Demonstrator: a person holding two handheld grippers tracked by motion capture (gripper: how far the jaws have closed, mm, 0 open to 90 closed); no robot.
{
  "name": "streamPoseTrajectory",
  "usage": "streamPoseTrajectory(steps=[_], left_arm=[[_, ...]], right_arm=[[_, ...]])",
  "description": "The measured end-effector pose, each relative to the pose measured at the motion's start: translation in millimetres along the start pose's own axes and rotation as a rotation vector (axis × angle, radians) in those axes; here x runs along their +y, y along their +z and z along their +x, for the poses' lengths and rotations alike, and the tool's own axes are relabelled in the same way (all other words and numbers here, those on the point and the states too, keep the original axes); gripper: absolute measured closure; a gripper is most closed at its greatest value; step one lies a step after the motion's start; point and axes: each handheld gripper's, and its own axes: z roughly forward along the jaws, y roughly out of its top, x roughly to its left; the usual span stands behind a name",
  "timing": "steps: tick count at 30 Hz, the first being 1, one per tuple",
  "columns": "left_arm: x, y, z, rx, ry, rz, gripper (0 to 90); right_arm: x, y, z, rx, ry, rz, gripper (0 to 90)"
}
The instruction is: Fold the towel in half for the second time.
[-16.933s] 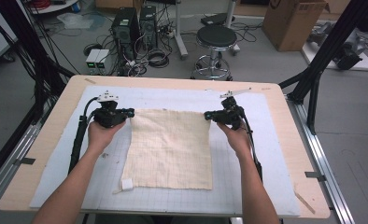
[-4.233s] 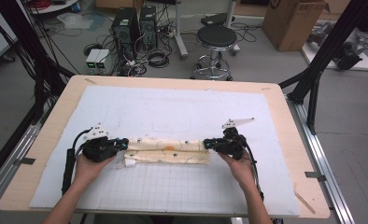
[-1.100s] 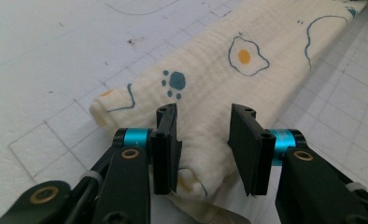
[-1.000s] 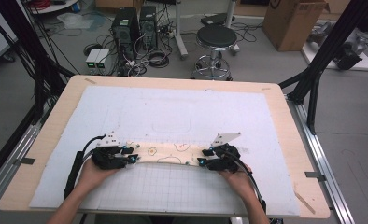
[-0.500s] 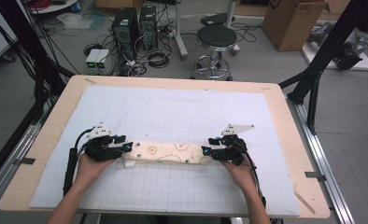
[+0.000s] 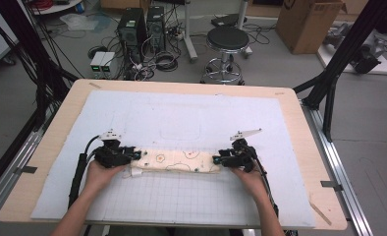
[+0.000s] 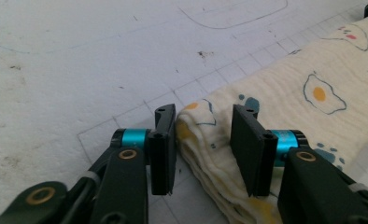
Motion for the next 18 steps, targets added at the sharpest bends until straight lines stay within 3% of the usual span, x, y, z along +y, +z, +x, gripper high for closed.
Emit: streamPoseTrajectory(steps=[2, 8, 13, 18], left_arm=[[-0.3, 0.2, -0.1, 0.003, 0.004, 0.001, 65.4], [-0.1, -0.5, -5.2, 0.007, 0.035, 0.005, 77.1], [2.9, -5.8, -3.8, 0.021, 0.026, -0.028, 80.2], [10.7, -5.3, -1.4, 0.037, 0.010, -0.063, 80.7]], right_arm=[[0.2, 0.3, 0.5, 0.023, -0.004, 0.010, 63.5], [2.2, 2.4, 6.5, 0.027, -0.046, 0.034, 79.2], [6.5, -2.8, 8.9, 0.039, -0.057, 0.029, 81.5], [16.4, -8.6, 7.6, 0.002, -0.055, 0.001, 81.6]])
